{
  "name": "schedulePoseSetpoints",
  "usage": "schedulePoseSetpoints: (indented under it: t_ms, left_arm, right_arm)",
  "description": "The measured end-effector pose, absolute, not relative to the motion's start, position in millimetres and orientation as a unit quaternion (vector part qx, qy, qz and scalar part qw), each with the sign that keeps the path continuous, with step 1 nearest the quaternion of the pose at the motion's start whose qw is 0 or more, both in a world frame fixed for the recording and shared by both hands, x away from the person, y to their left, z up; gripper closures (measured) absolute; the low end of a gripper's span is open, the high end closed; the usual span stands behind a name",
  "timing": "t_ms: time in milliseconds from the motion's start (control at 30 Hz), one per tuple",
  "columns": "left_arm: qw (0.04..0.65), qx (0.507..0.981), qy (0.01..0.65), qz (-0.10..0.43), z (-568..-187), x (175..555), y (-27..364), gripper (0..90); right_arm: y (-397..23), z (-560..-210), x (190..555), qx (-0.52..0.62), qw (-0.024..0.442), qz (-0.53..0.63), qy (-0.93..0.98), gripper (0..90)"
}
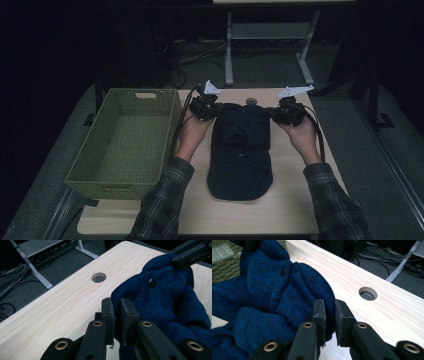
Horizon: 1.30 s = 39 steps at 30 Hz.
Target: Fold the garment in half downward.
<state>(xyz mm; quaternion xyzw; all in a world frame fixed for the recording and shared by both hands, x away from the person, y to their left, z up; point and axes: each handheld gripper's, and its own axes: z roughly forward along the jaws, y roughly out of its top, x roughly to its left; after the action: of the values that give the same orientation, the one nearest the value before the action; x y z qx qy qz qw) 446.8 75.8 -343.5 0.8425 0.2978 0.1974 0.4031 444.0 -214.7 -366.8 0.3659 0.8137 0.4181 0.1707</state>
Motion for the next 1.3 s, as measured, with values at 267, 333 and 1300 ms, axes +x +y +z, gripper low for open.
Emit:
schedulePoseSetpoints:
  t_ms: [267, 333, 1300]
  left_arm:
    - [0.395, 0.848, 0.284, 0.211, -347, 420, 80, 82.4]
    - [0.394, 0.849, 0.284, 0.21, -349, 416, 82, 82.3]
    - [0.381, 0.872, 0.28, 0.128, -385, 353, 92, 81.4]
  right_arm:
    - [-211, -371, 421, 0.348, 0.174, 0.427, 0.816, 79.9]
    - [-210, -372, 415, 0.342, 0.172, 0.427, 0.819, 79.8]
    - [-211, -413, 346, 0.33, 0.115, 0.427, 0.834, 76.6]
